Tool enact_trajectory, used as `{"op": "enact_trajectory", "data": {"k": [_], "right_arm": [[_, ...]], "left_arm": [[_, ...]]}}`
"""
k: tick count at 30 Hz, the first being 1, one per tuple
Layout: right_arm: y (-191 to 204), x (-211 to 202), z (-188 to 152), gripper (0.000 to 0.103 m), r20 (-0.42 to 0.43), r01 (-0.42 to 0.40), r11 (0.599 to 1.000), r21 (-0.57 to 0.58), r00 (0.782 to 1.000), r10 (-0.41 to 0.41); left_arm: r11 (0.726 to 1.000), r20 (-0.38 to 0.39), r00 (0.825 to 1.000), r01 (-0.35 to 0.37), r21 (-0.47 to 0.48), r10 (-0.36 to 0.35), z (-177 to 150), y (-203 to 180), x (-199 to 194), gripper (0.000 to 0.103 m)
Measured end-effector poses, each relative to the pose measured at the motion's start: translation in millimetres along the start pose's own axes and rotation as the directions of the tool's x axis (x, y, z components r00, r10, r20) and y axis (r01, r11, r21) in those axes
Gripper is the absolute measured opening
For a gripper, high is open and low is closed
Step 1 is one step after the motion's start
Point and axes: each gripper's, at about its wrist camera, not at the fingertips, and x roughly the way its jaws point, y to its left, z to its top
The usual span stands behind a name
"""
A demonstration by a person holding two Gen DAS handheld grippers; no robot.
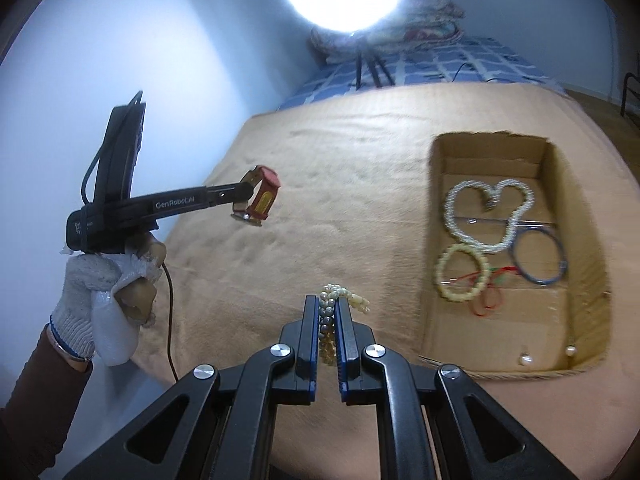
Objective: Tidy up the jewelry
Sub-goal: 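Carry watch and pearl strand into the box and open both tools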
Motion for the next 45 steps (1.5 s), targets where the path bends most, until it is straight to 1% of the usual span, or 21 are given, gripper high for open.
{"op": "enact_trajectory", "data": {"k": [8,15,25,35,40,45], "right_arm": [[-37.0,-55.5,-0.8,0.005,0.071,0.038,0.999,0.03,0.997,-0.04],[-70.5,-73.5,0.1,0.005,0.085,0.083,0.995,0.048,0.993,-0.087],[-107.3,-68.1,2.7,0.005,0.073,0.105,0.992,0.067,0.991,-0.11],[-139.7,-50.6,10.8,0.005,0.051,0.084,0.991,0.106,0.995,-0.09],[-150.8,-40.0,10.9,0.005,0.033,0.081,0.99,0.119,0.996,-0.085],[-159.1,-30.0,9.3,0.005,0.01,0.071,0.989,0.128,0.997,-0.073]], "left_arm": [[0.997,0.003,0.999,0.049,0.066,-0.049,6.0,-51.2,-1.6,0.004],[0.989,-0.023,0.996,0.086,0.12,-0.084,8.5,-94.6,15.1,0.004],[0.972,-0.092,0.992,0.107,0.208,-0.09,4.2,-151.1,53.2,0.004],[0.946,-0.173,0.981,0.139,0.293,-0.091,-20.7,-197.0,81.5,0.004],[0.933,-0.2,0.977,0.139,0.332,-0.074,-29.6,-212.7,91.6,0.004],[0.931,-0.219,0.974,0.134,0.341,-0.059,-34.2,-217.5,101.5,0.004]]}}
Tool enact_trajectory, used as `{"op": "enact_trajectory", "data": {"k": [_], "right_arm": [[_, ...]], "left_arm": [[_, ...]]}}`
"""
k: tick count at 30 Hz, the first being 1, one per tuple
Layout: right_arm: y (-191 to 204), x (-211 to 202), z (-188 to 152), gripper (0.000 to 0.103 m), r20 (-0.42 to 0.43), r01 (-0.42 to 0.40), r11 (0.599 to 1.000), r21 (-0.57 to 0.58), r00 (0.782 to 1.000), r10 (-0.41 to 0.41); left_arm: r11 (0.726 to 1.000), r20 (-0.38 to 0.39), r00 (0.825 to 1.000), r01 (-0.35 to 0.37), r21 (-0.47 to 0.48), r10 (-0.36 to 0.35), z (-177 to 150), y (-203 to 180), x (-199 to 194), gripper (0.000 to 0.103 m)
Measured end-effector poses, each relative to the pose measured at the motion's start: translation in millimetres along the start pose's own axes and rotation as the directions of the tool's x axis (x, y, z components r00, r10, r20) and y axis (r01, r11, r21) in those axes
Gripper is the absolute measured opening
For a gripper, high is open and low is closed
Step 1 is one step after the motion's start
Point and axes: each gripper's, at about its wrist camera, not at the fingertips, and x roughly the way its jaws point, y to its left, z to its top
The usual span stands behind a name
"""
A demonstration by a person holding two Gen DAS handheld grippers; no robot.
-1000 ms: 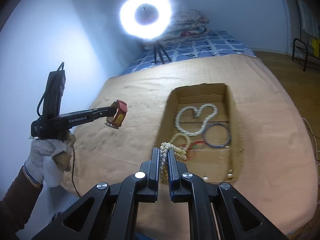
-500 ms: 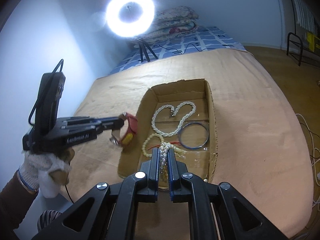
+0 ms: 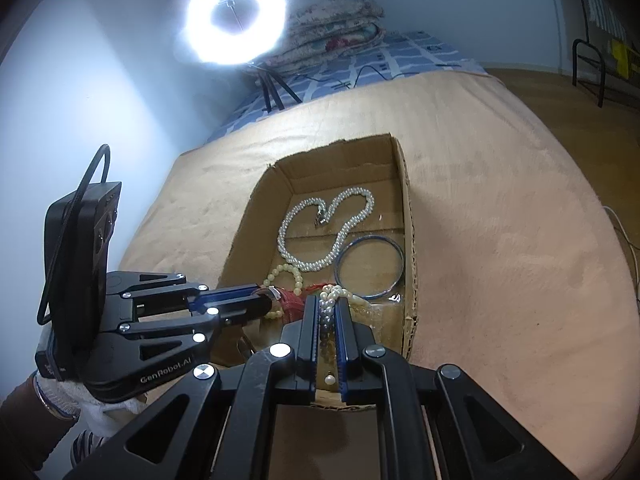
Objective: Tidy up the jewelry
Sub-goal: 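Carry watch and pearl strand into the box and open both tools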
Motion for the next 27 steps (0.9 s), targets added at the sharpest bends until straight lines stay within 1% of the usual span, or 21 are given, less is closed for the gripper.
{"op": "enact_trajectory", "data": {"k": [6,13,27], "right_arm": [[-5.2,7.9,1.5,0.005,-0.012,-0.002,1.0,0.009,1.0,0.002],[-5.3,15.0,3.4,0.005,-0.03,0.002,1.0,0.004,1.0,-0.002],[-4.9,23.1,5.3,0.005,-0.058,0.021,1.0,-0.001,0.998,-0.021]], "left_arm": [[1.0,-0.019,1.0,-0.016,-0.004,0.016,-1.3,-3.0,7.9,0.004],[1.0,-0.023,0.999,-0.022,-0.003,0.022,-2.2,-3.3,11.9,0.004],[1.0,-0.031,0.999,-0.01,0.005,0.011,-3.8,-4.9,16.7,0.005]]}}
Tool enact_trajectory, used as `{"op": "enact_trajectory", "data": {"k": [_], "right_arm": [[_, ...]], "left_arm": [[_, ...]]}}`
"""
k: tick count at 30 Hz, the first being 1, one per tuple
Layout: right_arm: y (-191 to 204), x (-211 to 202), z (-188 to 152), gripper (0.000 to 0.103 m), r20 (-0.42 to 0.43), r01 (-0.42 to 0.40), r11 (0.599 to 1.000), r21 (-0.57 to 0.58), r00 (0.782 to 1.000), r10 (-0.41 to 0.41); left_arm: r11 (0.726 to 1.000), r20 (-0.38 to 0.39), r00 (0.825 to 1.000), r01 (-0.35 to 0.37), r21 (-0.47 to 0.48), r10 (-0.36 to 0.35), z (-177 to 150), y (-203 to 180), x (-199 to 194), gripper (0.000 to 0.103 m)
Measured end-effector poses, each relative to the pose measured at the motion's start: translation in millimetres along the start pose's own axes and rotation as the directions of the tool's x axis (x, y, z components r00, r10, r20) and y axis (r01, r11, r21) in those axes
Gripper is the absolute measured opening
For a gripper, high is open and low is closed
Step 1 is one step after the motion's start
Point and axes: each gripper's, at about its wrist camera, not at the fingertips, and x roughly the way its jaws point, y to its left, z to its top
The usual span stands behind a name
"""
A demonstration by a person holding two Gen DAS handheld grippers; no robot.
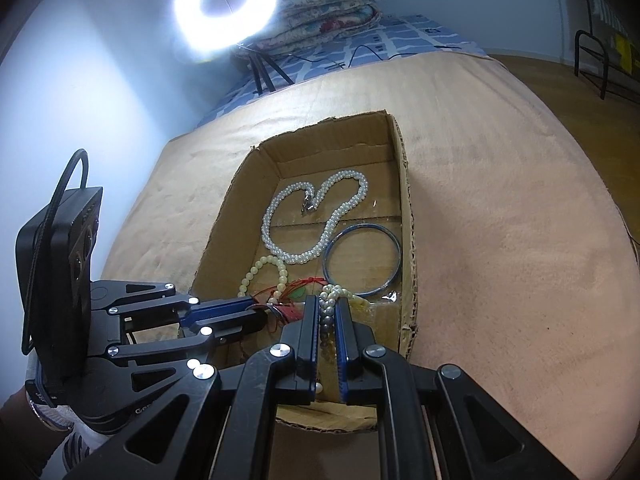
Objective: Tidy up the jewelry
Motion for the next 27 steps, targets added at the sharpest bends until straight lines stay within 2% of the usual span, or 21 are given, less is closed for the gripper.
{"op": "enact_trajectory", "data": {"k": [6,13,17,22,24,26,27], "right_arm": [[0.1,-0.1,-0.1,0.006,-0.002,0.002,1.0,0.003,1.0,-0.002],[1.9,-0.7,0.8,0.01,0.001,0.007,1.0,-0.002,1.0,-0.007],[4.9,-5.4,1.4,0.029,0.022,0.015,1.0,-0.011,1.0,-0.015],[7.6,-13.0,2.2,0.033,0.044,0.031,0.999,-0.009,0.999,-0.031],[8.5,-16.7,2.4,0.04,0.054,0.04,0.999,-0.01,0.998,-0.039],[10.1,-22.1,2.9,0.047,0.069,0.05,0.999,-0.011,0.996,-0.049],[10.9,-24.6,3.6,0.051,0.076,0.052,0.999,-0.01,0.996,-0.051]], "left_arm": [[1.0,-0.001,1.0,0.003,0.004,-0.003,-1.2,-1.9,-0.4,0.005],[1.0,0.002,1.0,0.002,-0.009,-0.002,-2.9,1.3,-2.8,0.006],[1.0,0.016,1.0,0.007,-0.008,-0.007,-2.7,3.3,-8.7,0.01],[1.0,0.035,0.999,0.006,-0.01,-0.006,-2.2,6.2,-20.0,0.013],[1.0,0.044,0.999,0.001,-0.005,-0.001,-2.5,5.7,-24.9,0.027],[1.0,0.061,0.998,-0.009,0.004,0.009,-3.5,4.7,-32.3,0.034],[1.0,0.065,0.998,-0.011,0.006,0.011,-3.0,3.9,-34.2,0.034]]}}
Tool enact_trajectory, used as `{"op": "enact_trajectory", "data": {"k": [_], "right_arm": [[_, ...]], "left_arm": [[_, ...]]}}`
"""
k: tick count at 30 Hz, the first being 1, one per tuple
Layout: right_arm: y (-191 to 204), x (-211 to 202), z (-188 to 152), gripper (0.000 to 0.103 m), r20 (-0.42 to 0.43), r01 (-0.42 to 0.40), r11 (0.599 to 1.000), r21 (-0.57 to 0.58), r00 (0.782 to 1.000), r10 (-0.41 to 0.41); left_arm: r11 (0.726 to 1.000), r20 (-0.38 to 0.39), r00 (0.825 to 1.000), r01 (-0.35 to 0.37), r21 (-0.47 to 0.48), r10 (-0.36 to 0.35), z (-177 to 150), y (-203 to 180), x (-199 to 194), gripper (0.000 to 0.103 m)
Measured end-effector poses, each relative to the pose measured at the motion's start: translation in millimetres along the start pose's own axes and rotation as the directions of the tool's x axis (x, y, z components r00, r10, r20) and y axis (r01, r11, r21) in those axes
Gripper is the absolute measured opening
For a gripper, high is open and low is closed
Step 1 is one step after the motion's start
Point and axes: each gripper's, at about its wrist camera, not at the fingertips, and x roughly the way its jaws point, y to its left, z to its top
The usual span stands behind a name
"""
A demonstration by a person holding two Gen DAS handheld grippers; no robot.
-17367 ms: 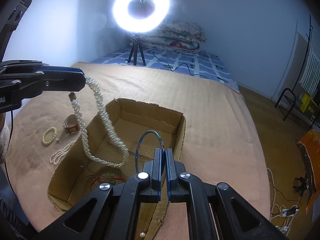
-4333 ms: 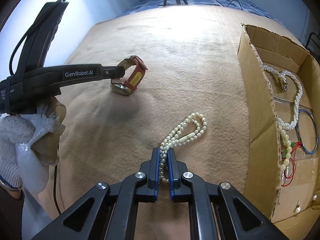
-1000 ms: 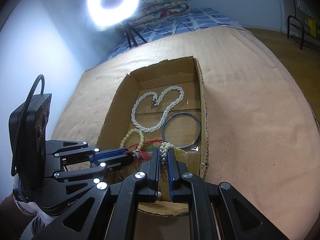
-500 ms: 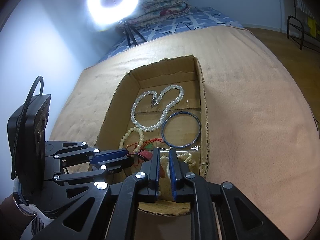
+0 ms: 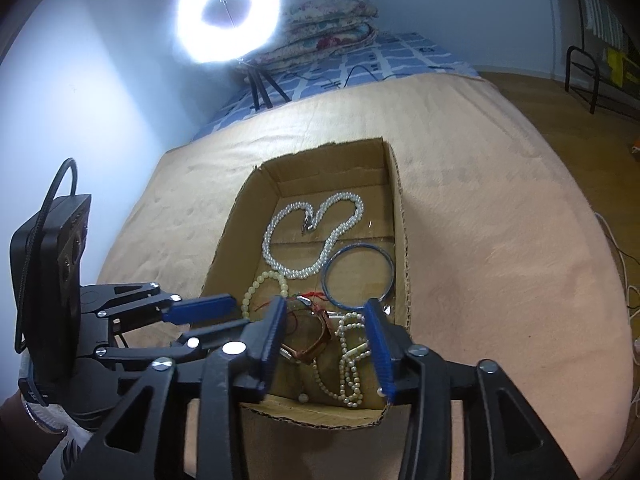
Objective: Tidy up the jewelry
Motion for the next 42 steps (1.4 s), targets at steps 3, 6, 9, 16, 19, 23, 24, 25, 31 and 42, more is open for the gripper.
{"op": "enact_trajectory", "data": {"k": [3,6,9,16,19,23,24,25,31,42], "right_arm": [[2.6,-8.2,1.6,0.053,0.018,0.007,1.0,0.0,1.0,-0.007],[6.2,-16.6,2.6,0.061,0.04,0.021,1.0,-0.01,0.999,-0.021],[11.1,-25.7,2.9,0.063,0.056,0.031,0.999,-0.021,0.998,-0.029],[26.9,-48.8,2.1,0.067,0.101,0.044,0.998,-0.047,0.994,-0.039],[35.9,-60.4,-0.2,0.069,0.127,0.047,0.997,-0.059,0.991,-0.04],[46.8,-71.5,-4.3,0.073,0.157,0.043,0.997,-0.066,0.987,-0.032],[50.1,-74.6,-6.1,0.073,0.164,0.042,0.997,-0.07,0.986,-0.03],[53.4,-78.0,-8.1,0.074,0.172,0.042,0.996,-0.074,0.985,-0.029],[66.1,-97.9,-23.7,0.083,0.229,0.063,0.995,-0.083,0.973,-0.043],[82.8,-119.4,-46.7,0.102,0.309,0.156,0.984,-0.088,0.943,-0.121]], "left_arm": [[1.0,0.012,1.0,-0.001,-0.002,0.001,0.0,-0.3,-8.3,0.034],[1.0,0.03,1.0,-0.003,-0.003,0.003,-0.7,-0.1,-19.0,0.035],[1.0,0.054,0.998,-0.016,0.005,0.016,-2.6,-1.2,-32.6,0.041],[0.999,0.14,0.989,-0.047,0.001,0.046,-6.8,0.7,-73.7,0.046],[0.998,0.183,0.981,-0.063,-0.011,0.064,-11.6,2.7,-93.8,0.055],[0.996,0.239,0.967,-0.091,-0.019,0.093,-19.4,3.8,-117.5,0.06],[0.995,0.25,0.963,-0.101,-0.019,0.103,-21.9,3.4,-123.1,0.061],[0.994,0.262,0.958,-0.112,-0.021,0.113,-25.3,3.0,-128.8,0.062],[0.99,0.317,0.938,-0.134,-0.048,0.142,-44.1,4.1,-153.8,0.076],[0.976,0.366,0.905,-0.206,-0.07,0.217,-71.6,0.1,-179.1,0.084]]}}
